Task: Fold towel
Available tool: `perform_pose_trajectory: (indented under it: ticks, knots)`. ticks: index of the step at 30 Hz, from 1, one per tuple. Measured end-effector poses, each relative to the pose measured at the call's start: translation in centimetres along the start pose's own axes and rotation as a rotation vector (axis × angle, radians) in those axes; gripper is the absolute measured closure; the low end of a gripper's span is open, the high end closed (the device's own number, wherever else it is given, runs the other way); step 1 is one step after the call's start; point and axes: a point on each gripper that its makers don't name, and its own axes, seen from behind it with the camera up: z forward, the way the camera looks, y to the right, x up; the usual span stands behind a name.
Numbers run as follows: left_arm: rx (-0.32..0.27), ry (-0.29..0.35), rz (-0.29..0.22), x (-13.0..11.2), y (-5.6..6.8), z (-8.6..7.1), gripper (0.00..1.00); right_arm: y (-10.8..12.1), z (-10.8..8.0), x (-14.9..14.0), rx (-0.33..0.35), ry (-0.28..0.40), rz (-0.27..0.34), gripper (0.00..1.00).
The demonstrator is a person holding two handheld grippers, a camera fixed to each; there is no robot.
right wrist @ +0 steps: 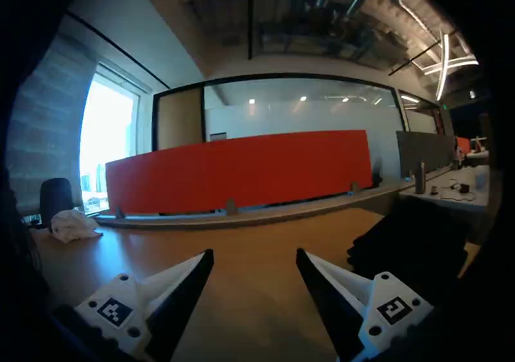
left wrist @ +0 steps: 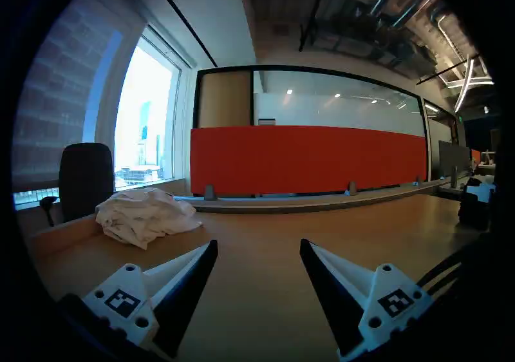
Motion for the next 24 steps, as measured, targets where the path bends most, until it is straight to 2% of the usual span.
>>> perform_pose_trajectory:
  ticks: [15,24]
  knots:
    - [0.000,0.000,0.000,0.0,0.0,0.0,0.06,-0.1,0.0,-0.1,0.002,-0.001,-0.022,0.01]
    - [0.000,0.000,0.000,0.0,0.0,0.0,0.06,-1.1,-0.2,-0.3,0.006,-0.003,-0.072,0.01]
